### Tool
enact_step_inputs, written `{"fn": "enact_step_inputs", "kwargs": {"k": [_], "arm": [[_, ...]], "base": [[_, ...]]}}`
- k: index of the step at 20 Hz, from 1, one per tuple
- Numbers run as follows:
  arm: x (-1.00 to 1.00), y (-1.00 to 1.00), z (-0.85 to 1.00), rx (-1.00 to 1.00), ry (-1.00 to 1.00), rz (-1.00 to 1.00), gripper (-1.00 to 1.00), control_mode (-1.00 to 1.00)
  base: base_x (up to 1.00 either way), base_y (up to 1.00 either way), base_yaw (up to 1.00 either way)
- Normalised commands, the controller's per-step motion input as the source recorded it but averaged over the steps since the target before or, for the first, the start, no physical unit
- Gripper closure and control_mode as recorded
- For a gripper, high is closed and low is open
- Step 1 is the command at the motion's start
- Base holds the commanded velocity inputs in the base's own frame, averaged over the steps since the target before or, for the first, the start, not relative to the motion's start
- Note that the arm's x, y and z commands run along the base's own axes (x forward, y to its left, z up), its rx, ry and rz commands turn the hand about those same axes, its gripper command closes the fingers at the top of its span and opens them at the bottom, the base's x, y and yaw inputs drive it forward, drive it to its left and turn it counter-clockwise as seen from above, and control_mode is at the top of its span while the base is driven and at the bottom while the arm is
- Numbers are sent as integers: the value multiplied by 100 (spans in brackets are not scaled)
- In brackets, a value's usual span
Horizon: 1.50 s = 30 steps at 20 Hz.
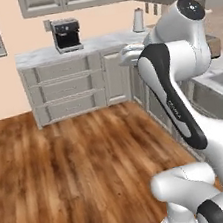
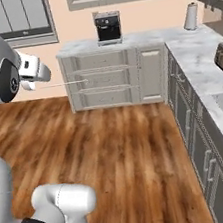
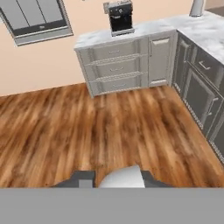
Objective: Open the cabinet and move the ladle to the pot. Then close the cabinet.
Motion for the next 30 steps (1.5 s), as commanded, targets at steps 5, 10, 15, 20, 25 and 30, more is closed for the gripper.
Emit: {"fn": "enact_step_inputs", "kwargs": {"k": [5,10,15,20,25,30], "arm": [[0,0,0,0,0,0,100,100],[0,0,0,0,0,0,100,100],[0,0,0,0,0,0,100,100],[0,0,0,0,0,0,100,100],[0,0,0,0,0,0,100,100],[0,0,0,0,0,0,100,100]], "base": [[0,21,58],[0,18,58],[0,18,58],[0,18,59],[0,20,59],[0,20,59]]}}
